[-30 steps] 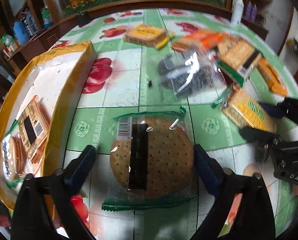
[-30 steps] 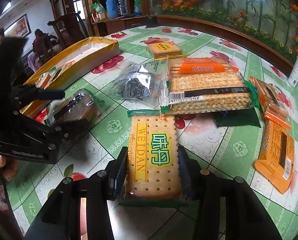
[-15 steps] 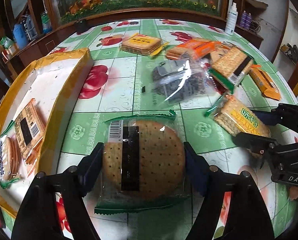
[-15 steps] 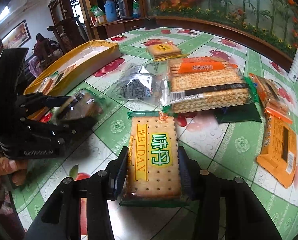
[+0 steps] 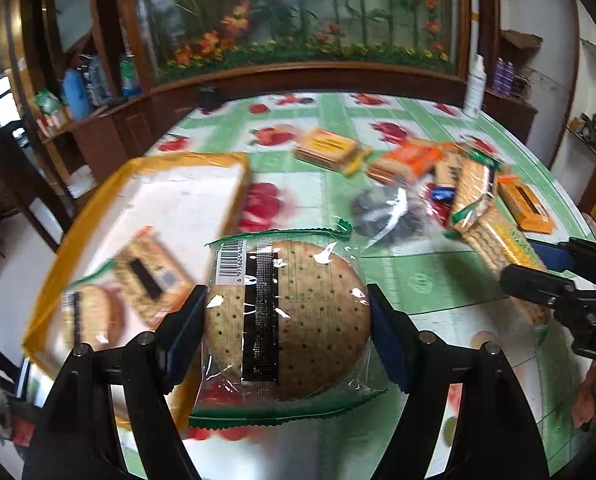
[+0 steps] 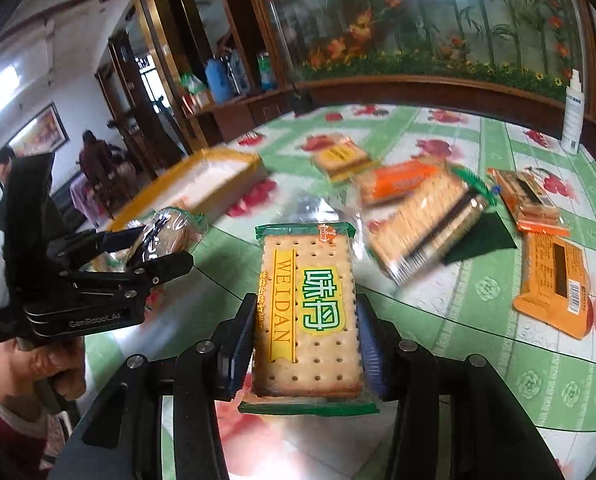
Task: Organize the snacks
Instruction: 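Carry the WEIDAN pack and round cracker pack to the tray and release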
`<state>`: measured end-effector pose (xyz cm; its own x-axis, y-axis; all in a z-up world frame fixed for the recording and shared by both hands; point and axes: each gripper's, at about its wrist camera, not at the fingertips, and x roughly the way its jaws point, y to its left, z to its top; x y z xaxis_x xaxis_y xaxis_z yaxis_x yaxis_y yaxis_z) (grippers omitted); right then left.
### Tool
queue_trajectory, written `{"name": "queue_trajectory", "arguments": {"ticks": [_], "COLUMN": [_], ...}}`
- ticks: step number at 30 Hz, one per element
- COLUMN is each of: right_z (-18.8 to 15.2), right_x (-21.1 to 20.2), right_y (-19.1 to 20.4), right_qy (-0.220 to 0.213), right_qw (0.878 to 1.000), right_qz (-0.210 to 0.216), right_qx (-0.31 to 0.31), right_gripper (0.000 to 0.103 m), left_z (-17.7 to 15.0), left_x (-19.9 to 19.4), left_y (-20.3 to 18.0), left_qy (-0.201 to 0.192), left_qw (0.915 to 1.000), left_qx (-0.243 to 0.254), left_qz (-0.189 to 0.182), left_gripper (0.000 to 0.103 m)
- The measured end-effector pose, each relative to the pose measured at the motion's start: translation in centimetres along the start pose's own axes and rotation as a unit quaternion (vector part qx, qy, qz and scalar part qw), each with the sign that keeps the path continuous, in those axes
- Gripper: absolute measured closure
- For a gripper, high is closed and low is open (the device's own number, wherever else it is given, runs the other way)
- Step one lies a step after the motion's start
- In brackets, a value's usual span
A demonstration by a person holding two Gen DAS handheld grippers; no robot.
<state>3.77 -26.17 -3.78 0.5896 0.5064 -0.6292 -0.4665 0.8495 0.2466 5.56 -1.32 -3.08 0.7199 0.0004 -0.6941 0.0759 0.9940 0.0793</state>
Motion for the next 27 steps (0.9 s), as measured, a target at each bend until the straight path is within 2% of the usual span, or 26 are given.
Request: {"name": "queue_trajectory", "arguments": {"ticks": [11, 27], "right_z": [2.5, 5.5], "right_x": [0.7, 4.2], "right_y": [6.3, 12.9], "right_qy": [-0.026, -0.025], "right_qw": [0.998, 0.994], "right_qz": [0.049, 0.094], "right_qx": [-0.026, -0.059], "right_gripper": [0.055, 0.055], "left_z": [-0.8, -2.2], "left_x": [-1.6, -2.6], "left_y": [5.4, 11.1], "left_qy": [-0.017, -0.025], "left_qw": [0.9978, 0.9927], "left_qx": [-0.048, -0.092], "left_qz": [0.042, 0.075], "left_gripper": [0.027, 0.027]}}
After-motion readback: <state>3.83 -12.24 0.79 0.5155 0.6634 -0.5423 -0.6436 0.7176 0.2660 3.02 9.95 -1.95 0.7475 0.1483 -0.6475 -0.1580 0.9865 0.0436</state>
